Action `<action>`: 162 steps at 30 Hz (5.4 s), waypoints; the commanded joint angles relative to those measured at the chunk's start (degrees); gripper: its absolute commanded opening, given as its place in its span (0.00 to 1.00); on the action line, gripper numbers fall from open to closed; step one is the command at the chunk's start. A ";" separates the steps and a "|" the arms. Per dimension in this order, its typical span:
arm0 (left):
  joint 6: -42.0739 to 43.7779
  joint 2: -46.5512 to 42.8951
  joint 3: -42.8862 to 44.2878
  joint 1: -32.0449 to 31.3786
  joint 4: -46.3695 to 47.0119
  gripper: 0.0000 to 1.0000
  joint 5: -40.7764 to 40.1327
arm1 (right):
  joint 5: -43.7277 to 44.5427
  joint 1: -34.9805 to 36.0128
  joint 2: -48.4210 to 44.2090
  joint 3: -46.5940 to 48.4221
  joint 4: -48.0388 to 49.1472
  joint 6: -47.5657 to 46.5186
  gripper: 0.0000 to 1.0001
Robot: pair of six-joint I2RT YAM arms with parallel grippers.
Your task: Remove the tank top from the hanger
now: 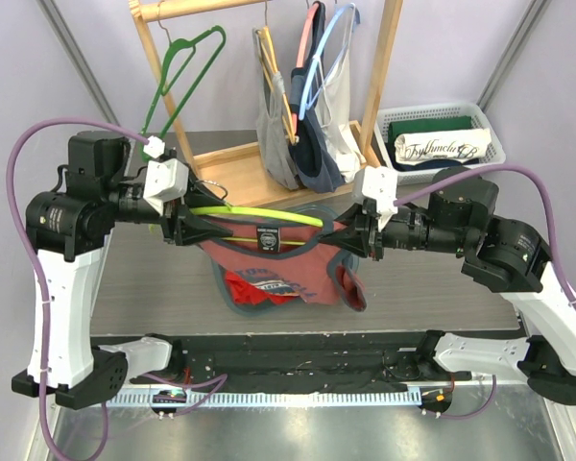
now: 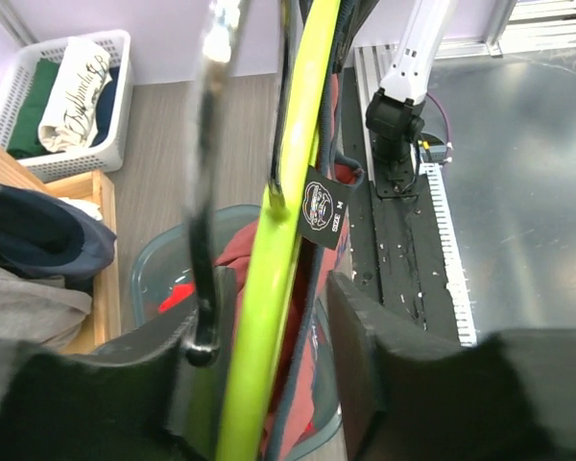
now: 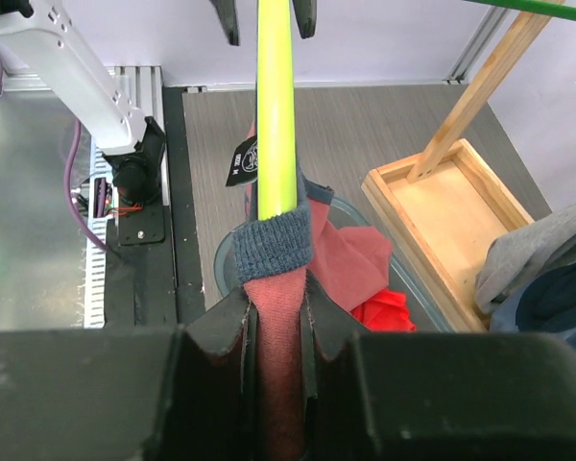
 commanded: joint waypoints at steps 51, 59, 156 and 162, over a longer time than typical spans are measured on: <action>-13.80 4.67 11.98 -0.48 10.78 0.00 -18.47 | 29.06 -0.34 -7.43 -28.45 50.39 27.26 0.70; -13.01 4.23 12.07 -0.48 9.73 0.00 -18.12 | 26.69 -0.60 -4.35 -27.13 53.12 29.37 0.61; -9.40 5.72 13.21 -0.48 7.44 0.00 -17.77 | -2.41 -27.23 -10.33 -44.09 56.11 50.20 0.85; -9.76 5.37 13.21 -0.48 7.71 0.01 -17.68 | -3.64 -27.32 -9.10 -43.39 58.21 50.73 0.81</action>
